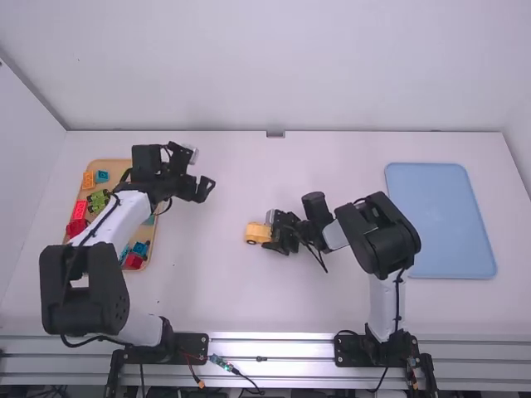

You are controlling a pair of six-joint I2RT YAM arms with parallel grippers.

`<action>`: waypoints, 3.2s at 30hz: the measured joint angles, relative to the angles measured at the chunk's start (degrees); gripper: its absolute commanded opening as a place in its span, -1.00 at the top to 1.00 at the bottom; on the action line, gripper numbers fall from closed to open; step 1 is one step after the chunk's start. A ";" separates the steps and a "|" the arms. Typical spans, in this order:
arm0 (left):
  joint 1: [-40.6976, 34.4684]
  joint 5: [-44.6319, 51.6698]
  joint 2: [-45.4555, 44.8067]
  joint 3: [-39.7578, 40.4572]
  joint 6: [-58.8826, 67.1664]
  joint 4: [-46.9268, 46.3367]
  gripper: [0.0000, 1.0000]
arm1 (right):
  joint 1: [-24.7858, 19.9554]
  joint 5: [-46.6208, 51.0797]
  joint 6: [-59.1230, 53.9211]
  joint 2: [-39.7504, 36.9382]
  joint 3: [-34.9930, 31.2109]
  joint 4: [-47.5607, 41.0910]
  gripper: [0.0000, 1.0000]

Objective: Assemble lego blocks to make yellow taxi

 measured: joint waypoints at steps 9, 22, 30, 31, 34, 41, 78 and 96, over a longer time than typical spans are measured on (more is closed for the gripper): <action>7.19 -1.53 0.00 5.11 -4.87 -5.64 -0.98 | -0.68 1.14 0.85 -2.69 -1.01 -2.80 -0.99; 14.93 -21.29 0.07 14.67 -16.55 -21.46 -0.98 | -7.21 8.26 2.64 -27.50 -1.95 -23.65 -0.98; 25.64 -18.34 9.64 30.25 -13.57 -29.97 -0.98 | -7.28 13.38 4.70 -33.16 -1.95 -27.36 -0.97; 26.16 -17.99 10.49 31.23 -13.38 -30.53 -0.98 | -7.28 13.49 4.76 -33.33 -1.95 -27.43 -0.98; 29.31 -16.63 18.05 39.36 -12.41 -34.77 -0.98 | -7.28 13.73 5.05 -33.81 -1.97 -27.41 -0.98; 32.13 -16.46 32.76 55.63 -8.90 -40.94 -0.98 | -7.28 14.32 5.16 -33.83 -1.97 -27.43 -0.98; 36.15 -20.00 53.46 68.46 -0.61 -34.80 -0.93 | -7.28 14.73 5.03 -33.83 -1.95 -28.70 -0.98; 31.71 -21.33 53.48 64.98 2.03 -30.84 -0.27 | -7.28 14.73 4.96 -33.83 -1.95 -30.10 -0.98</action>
